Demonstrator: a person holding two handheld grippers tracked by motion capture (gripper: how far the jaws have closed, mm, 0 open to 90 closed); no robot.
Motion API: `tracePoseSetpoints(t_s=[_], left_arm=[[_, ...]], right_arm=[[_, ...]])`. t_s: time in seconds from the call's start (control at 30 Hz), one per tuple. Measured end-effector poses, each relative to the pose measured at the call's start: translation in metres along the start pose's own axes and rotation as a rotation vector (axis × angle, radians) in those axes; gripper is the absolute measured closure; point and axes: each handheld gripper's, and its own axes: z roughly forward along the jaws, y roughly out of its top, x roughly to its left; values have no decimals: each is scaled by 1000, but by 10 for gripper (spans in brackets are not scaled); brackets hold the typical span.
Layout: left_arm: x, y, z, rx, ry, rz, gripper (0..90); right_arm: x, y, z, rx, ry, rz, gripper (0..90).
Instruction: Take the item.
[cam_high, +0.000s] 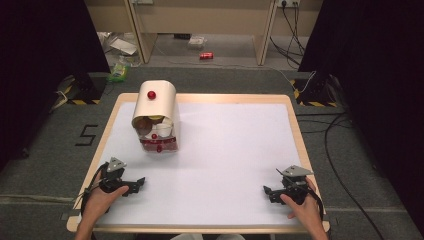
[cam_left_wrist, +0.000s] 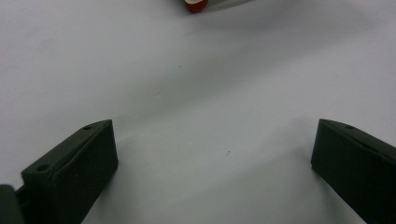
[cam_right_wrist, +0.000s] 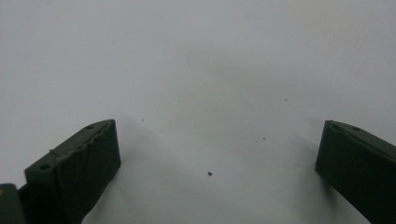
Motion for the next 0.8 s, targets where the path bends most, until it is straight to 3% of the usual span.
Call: tracePoseSetpoints(t_s=[0.6,0.7,0.77,0.8], left_arm=[[0,0,-1,-8,7,-5,20],[0,1,-3,-22,5,2,64],[-2,2,-5,-34,-26,16,185],[-3,3,-5,-37,-34,17,164]], right_arm=[[0,0,0,1,-3,-1,3],[0,0,0,0,-3,-2,3],[0,0,0,1,-3,-1,3],[0,0,0,1,-3,-1,3]])
